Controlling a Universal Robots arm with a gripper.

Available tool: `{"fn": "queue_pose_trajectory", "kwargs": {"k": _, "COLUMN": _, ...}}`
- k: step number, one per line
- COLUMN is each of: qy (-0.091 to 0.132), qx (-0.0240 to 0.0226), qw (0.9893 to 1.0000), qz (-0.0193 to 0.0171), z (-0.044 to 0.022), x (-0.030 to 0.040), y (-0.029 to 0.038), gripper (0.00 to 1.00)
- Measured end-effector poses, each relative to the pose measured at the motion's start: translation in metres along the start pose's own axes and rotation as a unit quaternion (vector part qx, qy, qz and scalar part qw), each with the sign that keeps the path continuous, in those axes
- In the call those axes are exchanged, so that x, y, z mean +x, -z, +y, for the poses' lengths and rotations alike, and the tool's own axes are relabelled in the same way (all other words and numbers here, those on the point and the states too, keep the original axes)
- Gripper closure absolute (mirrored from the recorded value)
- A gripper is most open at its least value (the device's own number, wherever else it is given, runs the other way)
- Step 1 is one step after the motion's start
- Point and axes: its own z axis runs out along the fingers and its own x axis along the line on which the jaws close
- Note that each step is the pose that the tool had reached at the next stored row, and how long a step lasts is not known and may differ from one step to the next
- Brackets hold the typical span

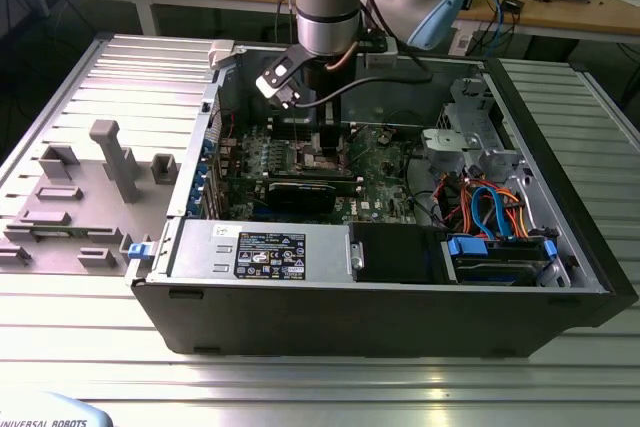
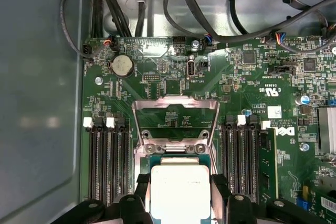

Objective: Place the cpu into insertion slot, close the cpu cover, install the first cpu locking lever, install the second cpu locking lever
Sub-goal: 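Place the cpu into insertion slot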

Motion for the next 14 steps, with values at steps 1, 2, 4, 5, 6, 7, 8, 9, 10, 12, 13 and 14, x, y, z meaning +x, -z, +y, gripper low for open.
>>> {"fn": "queue_pose_trajectory", "kwargs": {"k": 1, "qy": 0.0, "qx": -0.0006, "qw": 1.0, "qz": 0.0, "z": -0.0001, "x": 0.0, "y": -0.0007, "gripper": 0.46}}
{"fn": "queue_pose_trajectory", "kwargs": {"k": 2, "qy": 0.0, "qx": -0.0006, "qw": 1.0, "qz": 0.0, "z": -0.0001, "x": 0.0, "y": -0.0012, "gripper": 0.46}}
{"fn": "queue_pose_trajectory", "kwargs": {"k": 4, "qy": 0.0, "qx": -0.0007, "qw": 1.0, "qz": -0.0001, "z": -0.0007, "x": 0.0, "y": -0.0031, "gripper": 0.46}}
{"fn": "queue_pose_trajectory", "kwargs": {"k": 5, "qy": 0.0, "qx": -0.0006, "qw": 1.0, "qz": -0.0006, "z": -0.0019, "x": -0.0001, "y": -0.0071, "gripper": 0.46}}
{"fn": "queue_pose_trajectory", "kwargs": {"k": 6, "qy": 0.0, "qx": -0.0007, "qw": 1.0, "qz": -0.0007, "z": -0.0049, "x": 0.0001, "y": -0.0114, "gripper": 0.46}}
{"fn": "queue_pose_trajectory", "kwargs": {"k": 7, "qy": 0.0, "qx": -0.0007, "qw": 1.0, "qz": -0.0006, "z": -0.006, "x": 0.0001, "y": -0.0154, "gripper": 0.46}}
{"fn": "queue_pose_trajectory", "kwargs": {"k": 8, "qy": 0.0, "qx": -0.0007, "qw": 1.0, "qz": -0.0004, "z": -0.0096, "x": 0.0004, "y": -0.019, "gripper": 0.46}}
{"fn": "queue_pose_trajectory", "kwargs": {"k": 9, "qy": 0.0, "qx": -0.0007, "qw": 1.0, "qz": -0.0003, "z": -0.0114, "x": 0.0012, "y": -0.0241, "gripper": 0.46}}
{"fn": "queue_pose_trajectory", "kwargs": {"k": 10, "qy": 0.0, "qx": -0.0005, "qw": 1.0, "qz": -0.0007, "z": -0.0129, "x": 0.0044, "y": -0.0323, "gripper": 0.46}}
{"fn": "queue_pose_trajectory", "kwargs": {"k": 12, "qy": 0.0, "qx": -0.0002, "qw": 1.0, "qz": -0.0011, "z": -0.0135, "x": 0.004, "y": -0.0362, "gripper": 0.46}}
{"fn": "queue_pose_trajectory", "kwargs": {"k": 13, "qy": 0.0, "qx": -0.0002, "qw": 1.0, "qz": -0.0011, "z": -0.0135, "x": 0.004, "y": -0.0362, "gripper": 0.46}}
{"fn": "queue_pose_trajectory", "kwargs": {"k": 14, "qy": 0.0, "qx": -0.0002, "qw": 1.0, "qz": -0.0011, "z": -0.0136, "x": 0.0039, "y": -0.0363, "gripper": 0.46}}
